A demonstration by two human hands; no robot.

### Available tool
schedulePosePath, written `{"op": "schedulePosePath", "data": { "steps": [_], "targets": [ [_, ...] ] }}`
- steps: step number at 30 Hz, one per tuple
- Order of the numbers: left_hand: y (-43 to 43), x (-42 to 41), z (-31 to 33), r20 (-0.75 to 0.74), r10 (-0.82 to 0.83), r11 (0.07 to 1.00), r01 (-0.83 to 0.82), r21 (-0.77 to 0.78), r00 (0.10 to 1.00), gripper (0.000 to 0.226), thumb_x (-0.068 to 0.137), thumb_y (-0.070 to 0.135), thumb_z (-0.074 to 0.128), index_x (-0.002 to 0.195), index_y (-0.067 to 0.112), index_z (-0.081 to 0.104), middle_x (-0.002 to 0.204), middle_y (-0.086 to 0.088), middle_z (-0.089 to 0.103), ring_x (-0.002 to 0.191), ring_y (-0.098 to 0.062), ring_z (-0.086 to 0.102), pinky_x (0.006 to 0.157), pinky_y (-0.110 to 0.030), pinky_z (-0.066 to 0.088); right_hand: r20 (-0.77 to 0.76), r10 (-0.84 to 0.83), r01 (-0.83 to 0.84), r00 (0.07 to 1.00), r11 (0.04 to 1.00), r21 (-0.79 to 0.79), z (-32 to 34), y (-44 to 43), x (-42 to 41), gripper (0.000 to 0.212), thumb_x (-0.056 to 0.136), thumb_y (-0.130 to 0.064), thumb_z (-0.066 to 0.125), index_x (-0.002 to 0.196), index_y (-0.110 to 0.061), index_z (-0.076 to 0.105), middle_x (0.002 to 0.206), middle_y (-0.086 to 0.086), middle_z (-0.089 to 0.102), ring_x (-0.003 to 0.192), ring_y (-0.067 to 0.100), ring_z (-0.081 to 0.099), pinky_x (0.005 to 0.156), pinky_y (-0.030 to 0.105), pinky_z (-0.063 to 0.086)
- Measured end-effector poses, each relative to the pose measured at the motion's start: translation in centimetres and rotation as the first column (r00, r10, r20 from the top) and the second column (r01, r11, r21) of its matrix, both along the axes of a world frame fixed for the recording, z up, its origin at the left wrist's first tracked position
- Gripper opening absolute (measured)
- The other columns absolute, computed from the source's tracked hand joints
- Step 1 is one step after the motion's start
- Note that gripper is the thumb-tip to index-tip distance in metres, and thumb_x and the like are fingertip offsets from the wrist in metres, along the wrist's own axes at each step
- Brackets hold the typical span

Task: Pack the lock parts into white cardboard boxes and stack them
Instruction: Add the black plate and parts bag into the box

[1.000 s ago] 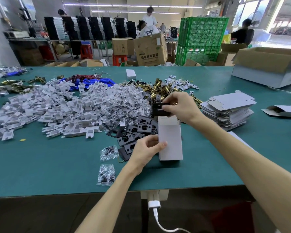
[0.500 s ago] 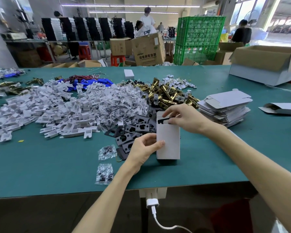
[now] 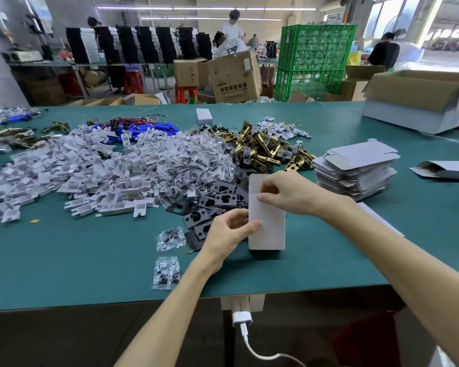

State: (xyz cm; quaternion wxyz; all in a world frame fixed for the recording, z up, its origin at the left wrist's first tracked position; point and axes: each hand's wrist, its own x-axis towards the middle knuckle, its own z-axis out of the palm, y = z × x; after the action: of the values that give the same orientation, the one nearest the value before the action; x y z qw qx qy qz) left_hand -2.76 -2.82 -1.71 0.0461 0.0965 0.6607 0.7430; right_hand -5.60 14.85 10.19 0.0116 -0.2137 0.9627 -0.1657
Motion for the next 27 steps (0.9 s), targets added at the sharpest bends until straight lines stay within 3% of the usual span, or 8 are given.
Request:
{"op": "schedulePosePath", "data": {
  "steps": [6, 10, 13, 15, 18, 21, 24, 27],
  "targets": [
    [0.0, 0.0, 0.0, -0.005, -0.013, 1.0, 0.013, -0.01, 1.0, 0.028, 0.089, 0.019, 0.082, 0.114, 0.012, 0.075, 0.11, -0.003, 0.08, 0.108, -0.02, 0.074, 0.091, -0.028, 0.059, -0.018, -0.008, 0.009, 1.0, 0.998, 0.056, -0.2, -0.3, 0.4, 0.008, 0.098, -0.036, 0.059, 0.093, -0.031, 0.06, 0.084, -0.011, 0.061, 0.087, 0.017, 0.057, 0.093, 0.037, 0.039],
    [-0.1, 0.0, 0.0, -0.005, -0.01, 1.0, 0.01, -0.017, 1.0, 0.03, 0.089, 0.02, 0.083, 0.116, 0.012, 0.074, 0.111, -0.003, 0.079, 0.109, -0.021, 0.074, 0.093, -0.029, 0.059, 0.004, -0.026, 0.024, 1.0, 0.98, 0.196, 0.3, -0.8, 0.4, 0.023, 0.1, -0.042, 0.057, 0.1, -0.021, 0.064, 0.095, -0.004, 0.064, 0.094, 0.021, 0.057, 0.095, 0.038, 0.038],
    [-0.1, 0.0, 0.1, 0.004, 0.0, 1.0, 0.0, -0.03, 1.0, 0.031, 0.089, 0.021, 0.082, 0.117, 0.01, 0.074, 0.112, -0.003, 0.079, 0.109, -0.02, 0.074, 0.094, -0.03, 0.059, 0.031, -0.037, 0.029, 0.999, 0.975, 0.22, 1.0, -1.4, 0.1, 0.03, 0.099, -0.04, 0.058, 0.099, -0.012, 0.07, 0.098, 0.008, 0.071, 0.091, 0.027, 0.067, 0.088, 0.04, 0.053],
    [-0.1, 0.1, 0.0, 0.013, 0.006, 0.999, -0.006, -0.033, 1.0, 0.032, 0.089, 0.021, 0.082, 0.118, 0.009, 0.073, 0.112, -0.003, 0.079, 0.109, -0.019, 0.074, 0.092, -0.029, 0.06, -0.041, -0.052, 0.059, 0.998, 0.982, 0.18, 1.4, -2.2, -0.1, 0.027, 0.101, -0.033, 0.057, 0.093, -0.01, 0.069, 0.095, 0.01, 0.07, 0.085, 0.03, 0.068, 0.08, 0.043, 0.058],
    [-0.2, -0.1, -0.2, 0.02, 0.011, 1.0, -0.011, -0.028, 1.0, 0.032, 0.09, 0.019, 0.082, 0.118, 0.007, 0.072, 0.113, -0.005, 0.079, 0.109, -0.021, 0.074, 0.094, -0.03, 0.059, -0.304, -0.083, 0.15, 0.949, 0.968, 0.202, 1.9, -4.3, -0.5, 0.025, 0.103, -0.026, 0.053, 0.092, -0.007, 0.065, 0.086, 0.01, 0.066, 0.077, 0.033, 0.065, 0.067, 0.039, 0.055],
    [-0.2, -0.2, -0.3, 0.026, 0.016, 1.0, -0.016, -0.027, 1.0, 0.031, 0.091, 0.017, 0.081, 0.118, 0.005, 0.072, 0.115, -0.006, 0.078, 0.11, -0.022, 0.073, 0.093, -0.027, 0.058, -0.361, -0.029, 0.067, 0.932, 0.994, 0.092, 1.7, -7.6, -0.8, 0.02, 0.103, -0.022, 0.054, 0.089, -0.008, 0.059, 0.078, 0.004, 0.063, 0.069, 0.025, 0.064, 0.057, 0.035, 0.051],
    [-0.2, -0.2, -0.4, 0.003, 0.034, 0.997, -0.033, -0.067, 0.999, 0.02, 0.091, 0.013, 0.08, 0.11, 0.012, 0.075, 0.11, -0.002, 0.079, 0.106, -0.016, 0.074, 0.088, -0.021, 0.056, -0.301, 0.076, -0.061, 0.951, 0.996, 0.059, 0.4, -11.3, -1.9, 0.006, 0.101, -0.016, 0.058, 0.103, -0.011, 0.058, 0.099, 0.004, 0.063, 0.085, 0.021, 0.062, 0.075, 0.035, 0.056],
    [-0.3, 0.0, 0.0, -0.033, 0.045, 0.991, -0.049, -0.126, 0.998, 0.011, 0.083, 0.024, 0.08, 0.09, 0.027, 0.072, 0.09, 0.013, 0.078, 0.086, -0.003, 0.07, 0.075, -0.017, 0.053, -0.154, 0.123, -0.12, 0.98, 0.992, 0.026, -1.4, -14.7, -3.4, 0.022, 0.099, -0.015, 0.059, 0.121, -0.013, 0.06, 0.124, 0.008, 0.057, 0.105, 0.025, 0.06, 0.094, 0.042, 0.053]
  ]
}}
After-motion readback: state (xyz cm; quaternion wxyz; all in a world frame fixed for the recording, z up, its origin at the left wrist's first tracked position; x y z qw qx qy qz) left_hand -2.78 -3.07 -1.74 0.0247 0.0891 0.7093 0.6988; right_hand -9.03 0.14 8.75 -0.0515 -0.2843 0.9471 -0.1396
